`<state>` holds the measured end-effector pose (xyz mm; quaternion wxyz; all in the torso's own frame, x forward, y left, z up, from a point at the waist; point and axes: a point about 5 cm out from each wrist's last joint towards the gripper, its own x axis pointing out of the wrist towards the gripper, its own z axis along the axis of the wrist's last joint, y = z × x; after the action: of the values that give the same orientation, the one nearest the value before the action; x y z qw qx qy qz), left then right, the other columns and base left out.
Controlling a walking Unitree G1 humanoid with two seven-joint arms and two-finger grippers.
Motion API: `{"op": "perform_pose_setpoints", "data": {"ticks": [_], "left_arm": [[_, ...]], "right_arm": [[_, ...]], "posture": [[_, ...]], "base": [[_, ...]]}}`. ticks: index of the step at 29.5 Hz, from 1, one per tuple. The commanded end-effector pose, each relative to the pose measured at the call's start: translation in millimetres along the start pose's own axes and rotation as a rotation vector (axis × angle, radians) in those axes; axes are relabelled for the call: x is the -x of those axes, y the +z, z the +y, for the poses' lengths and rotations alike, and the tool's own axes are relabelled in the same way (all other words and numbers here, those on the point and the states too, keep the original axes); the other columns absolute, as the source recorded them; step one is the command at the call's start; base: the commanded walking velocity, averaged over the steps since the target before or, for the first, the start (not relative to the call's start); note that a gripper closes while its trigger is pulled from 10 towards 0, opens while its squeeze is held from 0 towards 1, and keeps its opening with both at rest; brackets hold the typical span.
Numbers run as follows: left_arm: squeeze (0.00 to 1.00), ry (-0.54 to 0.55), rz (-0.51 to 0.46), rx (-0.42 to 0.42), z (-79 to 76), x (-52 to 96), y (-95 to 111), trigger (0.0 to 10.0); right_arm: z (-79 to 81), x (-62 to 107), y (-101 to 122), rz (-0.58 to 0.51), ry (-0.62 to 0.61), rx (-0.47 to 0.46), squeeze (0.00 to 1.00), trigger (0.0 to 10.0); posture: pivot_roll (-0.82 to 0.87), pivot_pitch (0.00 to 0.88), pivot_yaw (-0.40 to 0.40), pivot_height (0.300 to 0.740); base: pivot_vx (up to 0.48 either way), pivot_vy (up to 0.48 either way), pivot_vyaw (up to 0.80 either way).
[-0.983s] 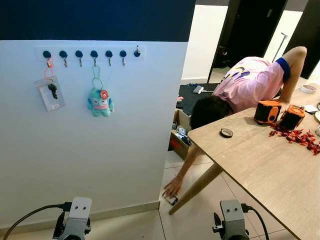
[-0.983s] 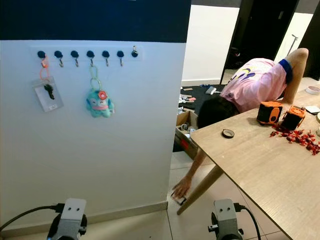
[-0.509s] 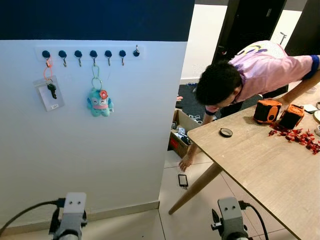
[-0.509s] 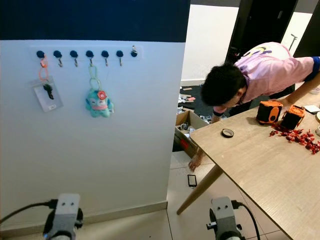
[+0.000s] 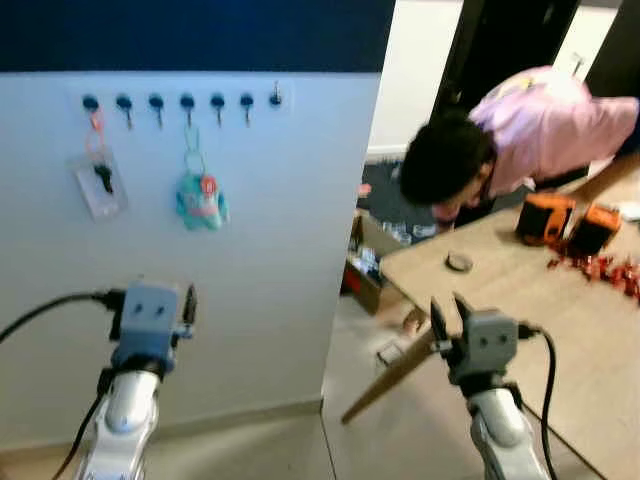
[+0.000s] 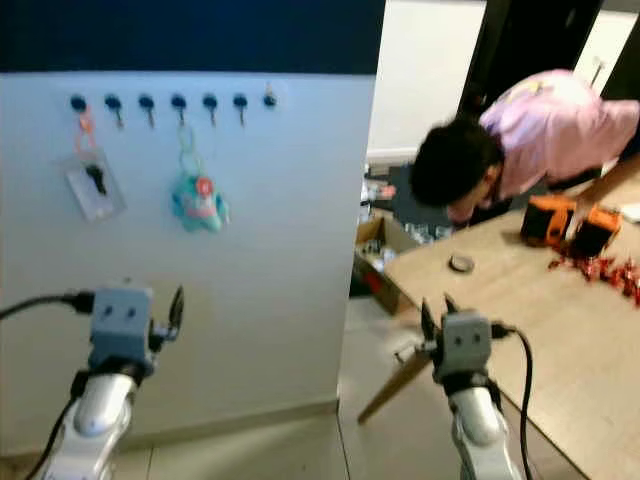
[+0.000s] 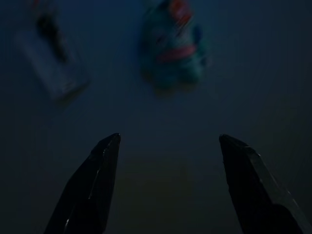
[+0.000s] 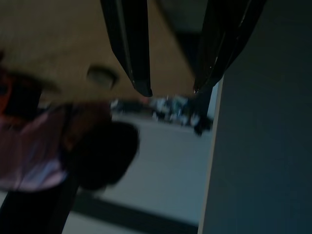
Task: Hang keys on a hook
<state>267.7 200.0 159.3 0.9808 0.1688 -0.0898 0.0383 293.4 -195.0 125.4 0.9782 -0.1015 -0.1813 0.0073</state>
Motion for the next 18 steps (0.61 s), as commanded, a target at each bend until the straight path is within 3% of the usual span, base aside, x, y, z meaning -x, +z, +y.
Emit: {"op": "perform_pose_setpoints", "data": {"ticks": [1,7,15,18], "left_arm": [[0.0,-0.07,0.009,-0.03,-3.6,0.7,2,10.0],[0.0,-0.171,0.067,-0.025,-16.3,7.3,4,10.0],[0.0,-0.187,0.128,-0.015,-29.4,7.2,3,10.0],[0.0,-0.158,0.163,0.027,-30.7,5.1,-2,10.0]], "right_arm": [[-6.1,1.0,-1,0.015,-0.032,-0.01,0.0,10.0],[-9.2,13.3,-7,0.084,-0.051,-0.048,0.0,10.0],[-7.7,20.9,-7,0.129,-0.075,-0.078,0.0,10.0],[-8.5,22.5,-7,0.133,-0.085,-0.085,0.0,10.0]], "posture": [[0.09,0.078,-0.037,0.74],[0.08,0.083,-0.031,0.74],[0.07,0.093,-0.02,0.74],[0.07,0.092,-0.015,0.74]], "base": [[0.0,0.0,0.0],[0.0,0.0,0.0],[0.0,0.0,0.0],[0.0,0.0,0.0]]}}
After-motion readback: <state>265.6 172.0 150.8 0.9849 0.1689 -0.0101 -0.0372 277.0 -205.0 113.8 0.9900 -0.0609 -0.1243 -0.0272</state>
